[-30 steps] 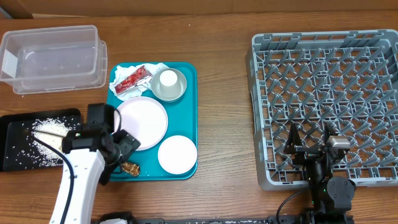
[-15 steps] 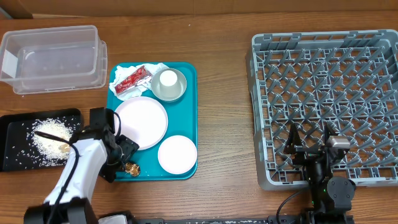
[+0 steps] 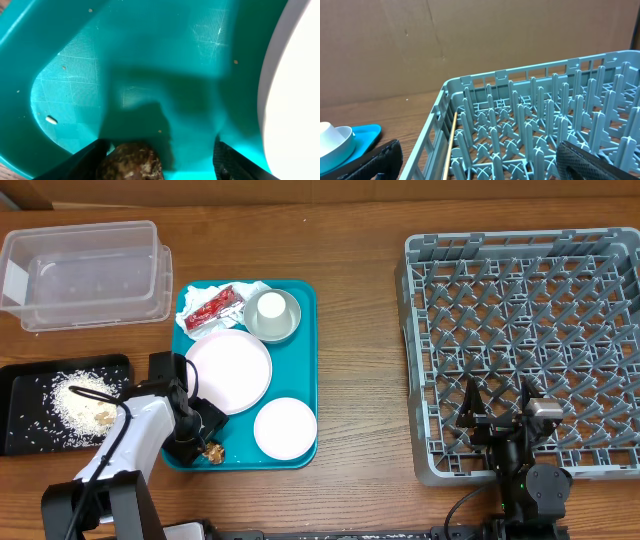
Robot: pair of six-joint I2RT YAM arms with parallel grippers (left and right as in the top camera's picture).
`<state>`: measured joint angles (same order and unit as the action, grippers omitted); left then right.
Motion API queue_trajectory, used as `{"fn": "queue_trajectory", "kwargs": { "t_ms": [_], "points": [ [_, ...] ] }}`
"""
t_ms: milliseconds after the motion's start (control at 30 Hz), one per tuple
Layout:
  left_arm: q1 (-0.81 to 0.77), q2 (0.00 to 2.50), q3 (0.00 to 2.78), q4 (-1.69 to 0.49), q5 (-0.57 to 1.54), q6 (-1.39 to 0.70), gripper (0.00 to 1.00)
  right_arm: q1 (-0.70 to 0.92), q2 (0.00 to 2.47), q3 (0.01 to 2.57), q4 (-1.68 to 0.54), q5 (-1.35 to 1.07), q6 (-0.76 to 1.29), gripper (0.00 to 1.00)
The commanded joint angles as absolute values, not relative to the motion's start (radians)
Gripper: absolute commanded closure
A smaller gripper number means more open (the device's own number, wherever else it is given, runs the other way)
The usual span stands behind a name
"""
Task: Sort waste into correct bins and load items into the dishwasher
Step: 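Grasp the food scrap and drop it onto the black tray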
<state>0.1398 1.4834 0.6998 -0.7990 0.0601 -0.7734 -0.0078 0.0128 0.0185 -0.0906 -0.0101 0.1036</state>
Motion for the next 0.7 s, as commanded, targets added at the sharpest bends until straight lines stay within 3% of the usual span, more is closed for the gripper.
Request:
{"fn": "queue_trajectory", "kwargs": {
  "t_ms": [0,300,400,667],
  "points": [
    [0.143,1.492,0.691,-0.801,0.072,-0.758,0.31,-0.013,0.003,0.008,-0.084,-0.001,0.097,0.0],
    [0.144,1.492,0.726,-0.854,0.071,-0.758,0.42,-0.013,0.003,0.008,-0.084,-0.001,0.097,0.0],
    [0.144,1.492,0.751,-0.869,0.071,-0.758,0.62,-0.013,0.003,0.008,-0.084,-0.001,0.097,0.0],
    [0.144,1.491,0.832,-0.925,0.06,-0.755,0.64,-0.013,0.003,0.008,-0.084,-0.001,0.097,0.0]
  ]
}}
